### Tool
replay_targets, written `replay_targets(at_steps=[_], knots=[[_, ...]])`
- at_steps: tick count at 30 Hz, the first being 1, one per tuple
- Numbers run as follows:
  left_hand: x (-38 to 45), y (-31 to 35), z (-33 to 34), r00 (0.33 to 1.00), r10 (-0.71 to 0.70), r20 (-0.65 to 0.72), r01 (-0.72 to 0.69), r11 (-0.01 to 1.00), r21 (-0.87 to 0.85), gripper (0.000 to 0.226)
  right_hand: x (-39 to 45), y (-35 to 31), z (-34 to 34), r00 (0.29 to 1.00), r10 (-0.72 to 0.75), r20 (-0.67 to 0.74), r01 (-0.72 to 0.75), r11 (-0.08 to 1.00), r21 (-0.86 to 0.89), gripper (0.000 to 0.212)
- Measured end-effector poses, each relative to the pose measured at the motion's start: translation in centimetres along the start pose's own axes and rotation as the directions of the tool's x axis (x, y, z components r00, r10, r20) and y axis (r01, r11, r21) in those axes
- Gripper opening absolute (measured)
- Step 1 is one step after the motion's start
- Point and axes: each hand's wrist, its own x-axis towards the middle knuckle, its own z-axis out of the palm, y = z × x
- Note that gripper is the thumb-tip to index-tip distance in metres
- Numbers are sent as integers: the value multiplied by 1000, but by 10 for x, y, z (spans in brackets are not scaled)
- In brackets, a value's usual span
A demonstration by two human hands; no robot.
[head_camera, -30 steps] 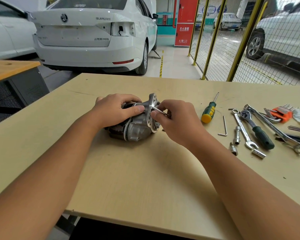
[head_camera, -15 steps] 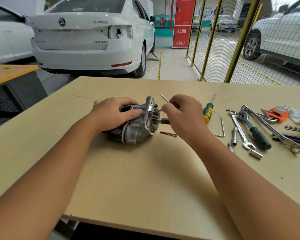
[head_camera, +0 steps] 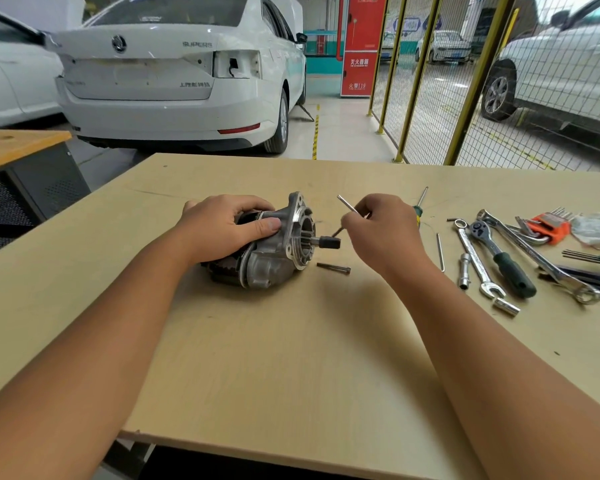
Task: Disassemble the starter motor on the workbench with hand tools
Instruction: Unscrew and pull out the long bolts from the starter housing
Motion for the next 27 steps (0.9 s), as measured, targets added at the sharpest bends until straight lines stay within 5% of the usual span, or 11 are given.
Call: replay_targets(at_steps=[7, 27], knots=[[0, 0, 0, 1000, 3, 1, -3, 1000, 4, 54, 0, 4, 3, 993, 14, 118, -3, 995, -97, 11], [0, -1, 1, 1000, 5, 9, -5, 1000, 2, 64, 7, 12, 4, 975, 175, 140, -172, 985, -30, 22]])
